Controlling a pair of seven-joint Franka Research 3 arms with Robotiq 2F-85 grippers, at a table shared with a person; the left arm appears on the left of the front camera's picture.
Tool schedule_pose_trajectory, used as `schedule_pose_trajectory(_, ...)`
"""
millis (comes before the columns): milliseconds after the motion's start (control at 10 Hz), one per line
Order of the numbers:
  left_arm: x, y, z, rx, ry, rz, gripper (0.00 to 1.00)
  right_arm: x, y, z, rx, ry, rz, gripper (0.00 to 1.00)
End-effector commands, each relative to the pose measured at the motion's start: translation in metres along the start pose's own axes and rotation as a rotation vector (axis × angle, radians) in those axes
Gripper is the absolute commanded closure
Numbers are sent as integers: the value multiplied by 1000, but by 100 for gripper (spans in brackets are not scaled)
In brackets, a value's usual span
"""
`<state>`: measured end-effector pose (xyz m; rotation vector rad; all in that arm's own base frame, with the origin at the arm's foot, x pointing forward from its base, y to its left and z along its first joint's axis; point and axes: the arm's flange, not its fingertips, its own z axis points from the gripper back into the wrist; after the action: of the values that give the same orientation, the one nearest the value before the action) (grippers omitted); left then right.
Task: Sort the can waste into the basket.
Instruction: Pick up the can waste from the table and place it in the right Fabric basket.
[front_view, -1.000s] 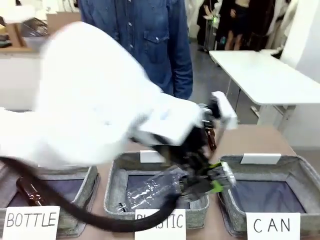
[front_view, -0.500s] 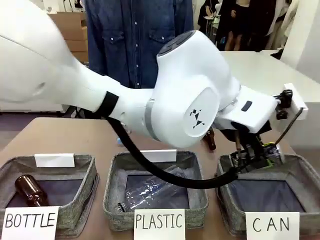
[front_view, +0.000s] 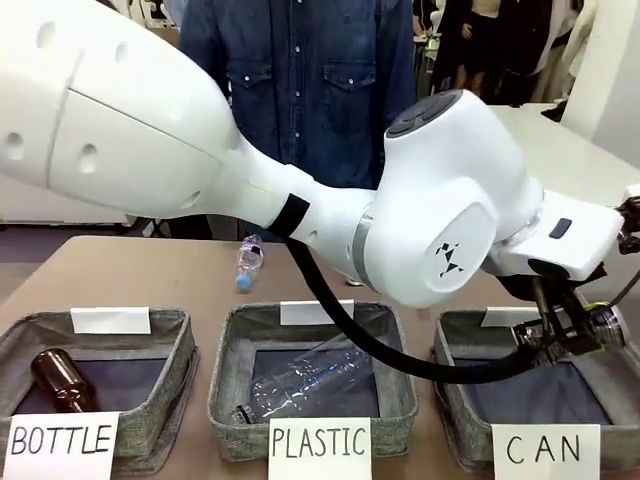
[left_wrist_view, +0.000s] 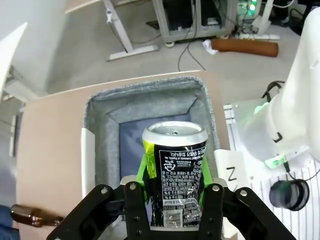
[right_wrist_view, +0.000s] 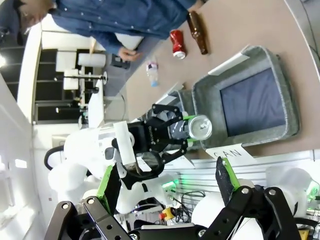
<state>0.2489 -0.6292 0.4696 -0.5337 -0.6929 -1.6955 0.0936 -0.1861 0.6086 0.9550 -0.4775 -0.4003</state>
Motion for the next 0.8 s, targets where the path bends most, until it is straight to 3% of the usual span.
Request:
schedule_pose_trajectory(0,10,5,5,12,1,8,58,-2,13,-11,-2,15,8,0)
schedule_pose_trajectory(100,9,6,4,1,-1,11,37,-2,13,-11,-2,15,8,0)
schedule_pose_trajectory(200,7,6,4,2,4,3,0,-2,13,-11,-2,15,8,0)
schedule_pose_trajectory(700,4,8,12,5,4,8,0,-2,13,-11,-2,15,8,0)
